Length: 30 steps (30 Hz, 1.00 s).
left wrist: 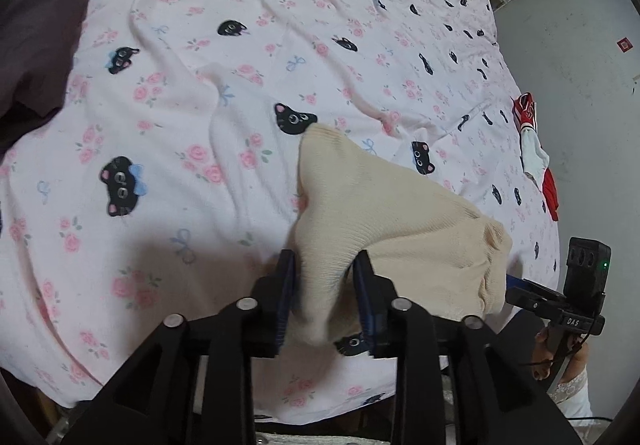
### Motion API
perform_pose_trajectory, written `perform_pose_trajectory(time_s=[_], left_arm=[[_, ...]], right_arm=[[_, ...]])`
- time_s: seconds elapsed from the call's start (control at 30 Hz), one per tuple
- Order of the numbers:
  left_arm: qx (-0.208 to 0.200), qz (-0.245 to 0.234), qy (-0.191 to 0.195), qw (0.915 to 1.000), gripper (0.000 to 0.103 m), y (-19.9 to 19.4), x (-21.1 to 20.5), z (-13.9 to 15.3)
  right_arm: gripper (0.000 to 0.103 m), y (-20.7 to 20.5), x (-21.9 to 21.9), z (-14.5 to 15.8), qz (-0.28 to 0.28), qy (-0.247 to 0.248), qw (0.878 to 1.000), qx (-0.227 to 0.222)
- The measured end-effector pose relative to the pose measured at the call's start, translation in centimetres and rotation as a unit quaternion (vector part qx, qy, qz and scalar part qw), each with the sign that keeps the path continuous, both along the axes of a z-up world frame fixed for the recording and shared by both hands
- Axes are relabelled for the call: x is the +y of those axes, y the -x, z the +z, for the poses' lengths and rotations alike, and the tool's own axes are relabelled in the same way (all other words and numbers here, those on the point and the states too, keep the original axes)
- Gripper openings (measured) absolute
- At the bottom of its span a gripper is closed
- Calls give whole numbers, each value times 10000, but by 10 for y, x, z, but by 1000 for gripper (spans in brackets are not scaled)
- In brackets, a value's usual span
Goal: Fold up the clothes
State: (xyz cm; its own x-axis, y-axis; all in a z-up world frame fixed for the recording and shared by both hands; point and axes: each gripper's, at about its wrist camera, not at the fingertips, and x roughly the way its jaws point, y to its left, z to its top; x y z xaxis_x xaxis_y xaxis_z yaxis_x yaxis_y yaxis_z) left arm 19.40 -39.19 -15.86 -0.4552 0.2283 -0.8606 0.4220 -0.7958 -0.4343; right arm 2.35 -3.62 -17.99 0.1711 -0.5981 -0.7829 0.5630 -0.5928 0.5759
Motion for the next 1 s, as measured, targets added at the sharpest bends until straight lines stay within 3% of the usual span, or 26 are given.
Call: perform_pose_trajectory(time_s=[0.2, 0.37, 0.6, 0.67, 0.7, 0.73, 1.0], left_arm=[[42, 203, -77, 9998, 39, -17, -12, -2], [17, 331, -173, 9993, 39, -30, -17, -9], [58, 439, -339, 9984, 39, -38, -17, -15], [69, 452, -358, 9983, 39, -40, -17, -14], [80, 458, -369, 9982, 39, -40, -17, -13], [101, 462, -389, 9981, 39, -40, -17, -13], [187, 429, -501, 9976, 39, -36, -13, -12]], right_arm=[[67, 0, -4, -7, -119, 270, 9984, -484], [69, 10, 2, -21, -505, 690, 9871, -1352], [68, 14, -15, -31, -852, 887, 9803, -1543], [55, 14, -20, -33, -884, 832, 9817, -1467], [31, 14, -22, -34, -855, 808, 9822, -1467], [14, 15, -24, -35, -826, 784, 9826, -1466], [13, 20, -11, -23, -883, 916, 9828, -1342]])
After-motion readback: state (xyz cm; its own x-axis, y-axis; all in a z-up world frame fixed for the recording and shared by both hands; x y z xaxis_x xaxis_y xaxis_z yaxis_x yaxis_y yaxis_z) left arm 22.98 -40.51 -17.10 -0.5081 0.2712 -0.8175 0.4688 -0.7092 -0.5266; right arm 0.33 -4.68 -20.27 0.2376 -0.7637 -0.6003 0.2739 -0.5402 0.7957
